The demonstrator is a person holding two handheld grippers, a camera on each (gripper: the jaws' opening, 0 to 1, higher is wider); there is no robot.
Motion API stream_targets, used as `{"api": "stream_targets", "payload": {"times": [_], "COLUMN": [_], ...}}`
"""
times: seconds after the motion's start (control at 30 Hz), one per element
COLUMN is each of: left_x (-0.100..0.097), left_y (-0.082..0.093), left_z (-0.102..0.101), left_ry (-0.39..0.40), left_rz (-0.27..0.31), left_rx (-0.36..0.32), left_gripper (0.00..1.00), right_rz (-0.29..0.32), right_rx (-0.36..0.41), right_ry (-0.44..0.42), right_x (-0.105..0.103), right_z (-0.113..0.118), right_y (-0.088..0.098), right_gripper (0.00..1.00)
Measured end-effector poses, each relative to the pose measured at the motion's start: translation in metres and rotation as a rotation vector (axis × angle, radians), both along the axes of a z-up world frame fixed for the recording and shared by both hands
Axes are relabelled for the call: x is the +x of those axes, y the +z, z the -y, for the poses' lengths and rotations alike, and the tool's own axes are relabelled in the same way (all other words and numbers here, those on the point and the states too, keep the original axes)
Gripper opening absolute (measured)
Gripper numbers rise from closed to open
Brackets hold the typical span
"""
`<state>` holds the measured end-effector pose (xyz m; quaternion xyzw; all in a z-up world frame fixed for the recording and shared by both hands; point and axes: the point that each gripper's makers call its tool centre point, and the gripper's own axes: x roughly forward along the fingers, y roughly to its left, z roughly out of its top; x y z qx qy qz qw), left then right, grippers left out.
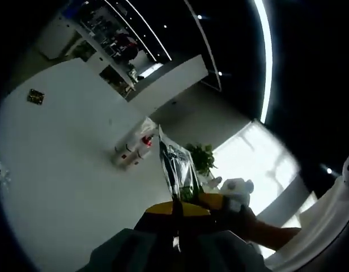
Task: Arrange the skincare products in the storage area until every visible bottle or jar stands upright without overlapping.
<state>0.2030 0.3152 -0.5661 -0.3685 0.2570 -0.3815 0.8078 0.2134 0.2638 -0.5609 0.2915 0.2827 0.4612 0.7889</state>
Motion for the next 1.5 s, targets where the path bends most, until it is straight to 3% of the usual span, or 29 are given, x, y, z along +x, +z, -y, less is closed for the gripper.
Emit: {"api": "stream_targets", "payload": {"times": [0.2,0.3,0.53,0.8,1.33,1.5], "left_x": [0.021,0.04,0.081,0.12,0.179,0.195], "left_y": [-0.002,-0.003,-0.003,-0.012,-0.062,-0.081], "left_z": [-0.004,-0.009,-0.025,-0.027,-0.035,-0.032], "left_ry": [0.017,0.035,0.086,0.108,0.238,0.245], "left_rz": [-0.014,-0.036,-0.043,-0.063,-0.18,-0.207], "left_rx": [-0.031,-0.059,-0.08,-0.085,-0.16,-0.159], "left_gripper": [0.01,0.01,0.01,0.01,0.01,0.01], "right_rz": [-0.014,-0.069,-0.074,-0.112,-0.216,-0.214], "right_rx": [0.004,0.026,0.004,-0.001,-0.052,-0.075], "right_ry": [-0.02,-0.029,-0.036,-0.041,-0.039,-0.074], "right_x": [0.023,0.042,0.072,0.097,0.117,0.129], "right_z": [0.0,-0.001,-0.002,-0.003,-0.012,-0.008], "right_y": [-0.002,-0.004,-0.013,-0.028,-0.084,-0.098], "right_gripper": [0.04,0.04,0.05,0.05,0.06,0.04]}}
